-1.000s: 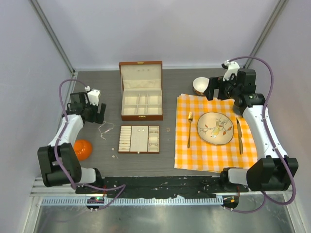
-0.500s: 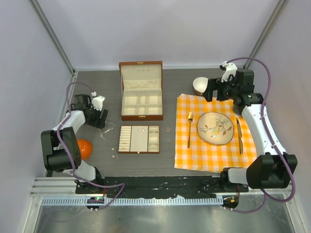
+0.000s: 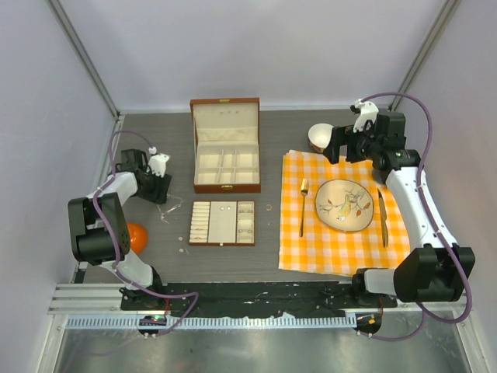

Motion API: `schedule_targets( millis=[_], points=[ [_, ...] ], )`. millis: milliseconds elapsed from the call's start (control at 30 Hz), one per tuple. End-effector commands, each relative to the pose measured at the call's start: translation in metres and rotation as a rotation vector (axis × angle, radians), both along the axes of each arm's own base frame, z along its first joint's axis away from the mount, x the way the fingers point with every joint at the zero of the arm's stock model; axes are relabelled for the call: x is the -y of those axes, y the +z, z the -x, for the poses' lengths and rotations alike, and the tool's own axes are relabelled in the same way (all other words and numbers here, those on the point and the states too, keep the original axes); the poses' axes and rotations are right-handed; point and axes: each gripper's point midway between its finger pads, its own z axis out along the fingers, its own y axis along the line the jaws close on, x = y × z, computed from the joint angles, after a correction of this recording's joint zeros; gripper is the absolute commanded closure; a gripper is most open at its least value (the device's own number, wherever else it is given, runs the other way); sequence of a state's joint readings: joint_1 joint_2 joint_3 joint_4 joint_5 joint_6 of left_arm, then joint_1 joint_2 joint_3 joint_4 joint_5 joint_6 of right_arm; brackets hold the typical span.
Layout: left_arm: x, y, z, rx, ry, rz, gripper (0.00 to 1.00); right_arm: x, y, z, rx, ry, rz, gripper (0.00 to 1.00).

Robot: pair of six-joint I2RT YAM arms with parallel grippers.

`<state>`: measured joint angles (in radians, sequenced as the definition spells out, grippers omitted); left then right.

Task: Organize the mixed jewelry
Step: Pick up the jewelry from the center of the board.

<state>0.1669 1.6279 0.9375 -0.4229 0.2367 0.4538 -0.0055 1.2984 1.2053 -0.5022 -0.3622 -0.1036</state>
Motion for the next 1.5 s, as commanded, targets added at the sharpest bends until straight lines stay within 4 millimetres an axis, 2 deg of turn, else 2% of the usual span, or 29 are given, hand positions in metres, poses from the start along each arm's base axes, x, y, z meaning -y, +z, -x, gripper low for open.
schedule_targets(
  millis=[0,367,733,833,1067,1367,1467],
  points=[
    [0.000,0.010,-0.016,0.045,-0.015,0.015,0.43,-0.004,0.008,-0.003,0.040,0.025,0.000,0.00],
    [0.004,-0.005,-0.008,0.017,-0.048,-0.014,0.50,-0.005,0.006,-0.003,0.036,0.029,-0.001,0.00],
    [0.004,-0.015,-0.009,-0.001,-0.059,-0.044,0.55,-0.005,0.007,-0.003,0.036,0.029,-0.003,0.00],
    [0.005,-0.019,-0.008,-0.014,-0.063,-0.041,0.59,-0.006,0.006,-0.002,0.036,0.033,-0.003,0.00],
    [0.007,-0.033,-0.002,-0.077,-0.099,-0.032,0.84,-0.006,0.007,-0.001,0.037,0.034,-0.004,0.00],
    [0.009,-0.036,-0.002,-0.108,-0.123,-0.019,1.00,-0.006,0.008,-0.002,0.041,0.036,-0.004,0.00],
    [0.011,-0.033,-0.001,-0.107,-0.128,-0.010,1.00,-0.006,0.007,-0.001,0.036,0.036,-0.004,0.00]
  ],
)
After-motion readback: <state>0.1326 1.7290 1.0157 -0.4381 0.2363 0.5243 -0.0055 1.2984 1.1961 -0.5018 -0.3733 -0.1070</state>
